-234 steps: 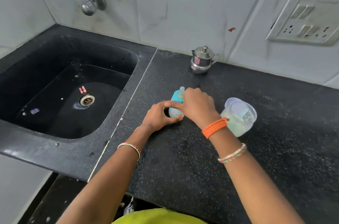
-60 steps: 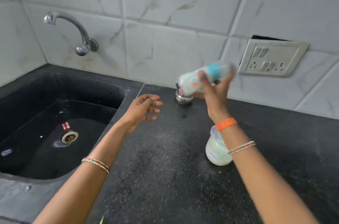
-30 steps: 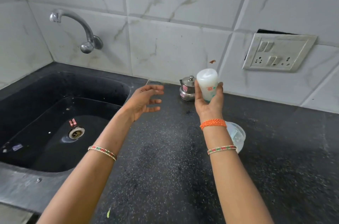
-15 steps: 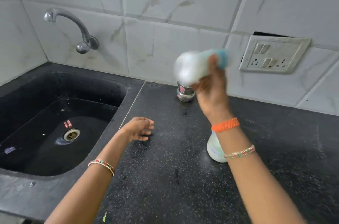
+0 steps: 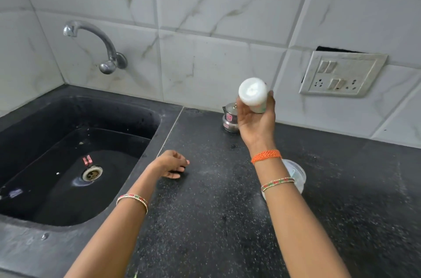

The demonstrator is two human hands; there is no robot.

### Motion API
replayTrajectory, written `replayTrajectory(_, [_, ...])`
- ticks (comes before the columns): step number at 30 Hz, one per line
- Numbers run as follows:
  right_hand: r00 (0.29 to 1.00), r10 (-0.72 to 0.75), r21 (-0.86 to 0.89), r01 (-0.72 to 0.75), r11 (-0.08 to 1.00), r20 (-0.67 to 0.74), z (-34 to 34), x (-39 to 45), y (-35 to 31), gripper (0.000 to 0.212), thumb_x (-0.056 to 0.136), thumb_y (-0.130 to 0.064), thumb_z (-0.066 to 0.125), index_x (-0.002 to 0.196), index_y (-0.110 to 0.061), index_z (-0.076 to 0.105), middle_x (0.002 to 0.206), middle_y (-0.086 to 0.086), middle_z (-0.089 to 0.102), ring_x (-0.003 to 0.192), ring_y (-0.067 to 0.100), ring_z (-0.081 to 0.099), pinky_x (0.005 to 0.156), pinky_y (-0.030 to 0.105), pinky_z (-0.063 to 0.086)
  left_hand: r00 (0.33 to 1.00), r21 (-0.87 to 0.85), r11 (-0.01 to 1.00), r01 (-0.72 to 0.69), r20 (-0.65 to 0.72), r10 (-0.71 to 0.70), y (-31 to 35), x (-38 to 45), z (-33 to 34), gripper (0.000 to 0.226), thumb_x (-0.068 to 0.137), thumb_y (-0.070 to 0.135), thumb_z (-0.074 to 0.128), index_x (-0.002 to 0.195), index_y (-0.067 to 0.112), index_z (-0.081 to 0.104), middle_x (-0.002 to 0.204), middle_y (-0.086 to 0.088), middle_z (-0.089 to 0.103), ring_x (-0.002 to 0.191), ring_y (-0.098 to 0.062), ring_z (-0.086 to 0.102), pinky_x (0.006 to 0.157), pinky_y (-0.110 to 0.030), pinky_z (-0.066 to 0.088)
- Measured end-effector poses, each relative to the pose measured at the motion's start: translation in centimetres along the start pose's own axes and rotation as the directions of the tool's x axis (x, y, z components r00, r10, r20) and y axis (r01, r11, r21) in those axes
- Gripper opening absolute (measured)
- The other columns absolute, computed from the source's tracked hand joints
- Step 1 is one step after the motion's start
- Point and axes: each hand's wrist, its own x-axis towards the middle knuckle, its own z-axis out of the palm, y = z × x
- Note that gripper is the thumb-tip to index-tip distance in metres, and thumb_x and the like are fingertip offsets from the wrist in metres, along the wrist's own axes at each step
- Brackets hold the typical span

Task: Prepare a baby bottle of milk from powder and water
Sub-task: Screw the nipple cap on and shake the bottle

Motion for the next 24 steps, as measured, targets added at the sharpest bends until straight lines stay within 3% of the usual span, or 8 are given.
replayTrajectory(3, [0.999, 0.047, -0.196, -0.048, 0.979, -0.008, -0.5, -0.3, 0.5, 0.027, 0.087, -0.038, 0.055, 0.100, -0.015, 0.060, 0.091, 0.008, 0.067, 0.081, 0.026, 0.068, 0.054, 0.035, 0.058, 0.997, 0.160, 0.985, -0.063, -0.028, 0.068, 0.0, 0.2, 0.9, 0.019, 0.084, 0.020, 0.070, 0.094, 0.016, 0.054, 0.088, 0.000, 0.056, 0.072, -0.008, 0.053, 0.046, -0.018, 0.048])
replayTrajectory(7, [0.980, -0.086, 0.026, 0.093, 0.995, -0.181, 0.3, -0.2, 0.3, 0.034, 0.091, -0.038, 0.054, 0.107, -0.008, 0.057, 0.100, 0.013, 0.065, 0.082, 0.026, 0.066, 0.054, 0.032, 0.059, 0.995, 0.228, 0.968, -0.102, 0.005, 0.103, -0.1, 0.1, 1.1, 0.029, 0.081, 0.019, 0.073, 0.101, 0.018, 0.053, 0.100, 0.000, 0.054, 0.080, -0.010, 0.052, 0.053, -0.019, 0.047])
replayTrajectory(11, [0.983, -0.006, -0.299, -0.050, 0.953, -0.182, -0.3, -1.4, 0.0, 0.018, 0.088, -0.031, 0.056, 0.099, -0.016, 0.057, 0.099, 0.008, 0.062, 0.096, 0.030, 0.062, 0.067, 0.042, 0.057, 0.992, 0.304, 0.944, -0.128, 0.026, 0.126, -0.3, 0.1, 1.4, 0.042, 0.077, 0.017, 0.076, 0.110, 0.018, 0.050, 0.112, -0.004, 0.049, 0.091, -0.016, 0.051, 0.054, -0.020, 0.046])
replayTrajectory(14, [0.937, -0.138, -0.157, 0.091, 0.983, -0.321, 0.1, -2.3, -0.3, 0.016, 0.086, -0.029, 0.061, 0.095, -0.017, 0.056, 0.108, 0.010, 0.061, 0.104, 0.032, 0.063, 0.074, 0.047, 0.057, 0.985, 0.423, 0.891, -0.164, 0.018, 0.172, -0.4, 0.1, 1.8, 0.052, 0.077, 0.018, 0.077, 0.120, 0.014, 0.048, 0.123, -0.012, 0.050, 0.103, -0.025, 0.055, 0.072, -0.032, 0.052])
replayTrajectory(17, [0.970, -0.070, -0.297, -0.002, 0.955, -0.232, -0.1, -3.2, -0.5, 0.014, 0.087, -0.027, 0.063, 0.095, -0.017, 0.058, 0.102, 0.008, 0.064, 0.101, 0.029, 0.064, 0.069, 0.047, 0.059, 0.938, 0.666, 0.715, -0.211, -0.068, 0.340, -1.1, -0.6, 3.0, 0.050, 0.084, 0.037, 0.067, 0.123, 0.014, 0.045, 0.129, -0.013, 0.044, 0.114, -0.031, 0.049, 0.094, -0.041, 0.043])
replayTrajectory(20, [0.973, -0.049, -0.300, -0.022, 0.954, -0.227, -0.5, -3.6, -0.9, 0.017, 0.086, -0.027, 0.064, 0.096, -0.014, 0.058, 0.107, 0.012, 0.064, 0.100, 0.031, 0.064, 0.063, 0.048, 0.060, 0.790, 0.899, 0.329, -0.290, 0.031, 0.612, -3.7, -1.1, 4.9, 0.057, 0.095, 0.052, 0.033, 0.141, 0.019, 0.032, 0.149, -0.007, 0.029, 0.134, -0.028, 0.029, 0.107, -0.050, 0.025])
replayTrajectory(22, [0.926, -0.164, -0.157, 0.117, 0.981, -0.339, -0.6, -3.6, -1.2, 0.023, 0.090, -0.032, 0.060, 0.100, -0.013, 0.055, 0.122, 0.016, 0.061, 0.102, 0.032, 0.064, 0.066, 0.044, 0.060, 0.799, 0.875, 0.338, -0.346, 0.086, 0.595, -5.1, -1.1, 5.4, 0.061, 0.097, 0.053, 0.020, 0.150, 0.024, 0.014, 0.159, 0.002, 0.015, 0.144, -0.021, 0.013, 0.114, -0.053, 0.008])
replayTrajectory(24, [0.945, -0.098, -0.221, 0.028, 0.975, -0.313, -0.7, -4.0, -0.9, 0.028, 0.091, -0.033, 0.059, 0.107, -0.011, 0.055, 0.119, 0.015, 0.062, 0.103, 0.031, 0.063, 0.064, 0.043, 0.059, 0.814, 0.864, 0.366, -0.345, 0.080, 0.576, -5.4, -0.8, 5.3, 0.063, 0.097, 0.055, 0.017, 0.151, 0.026, 0.009, 0.160, 0.005, 0.010, 0.146, -0.018, 0.007, 0.115, -0.054, 0.001])
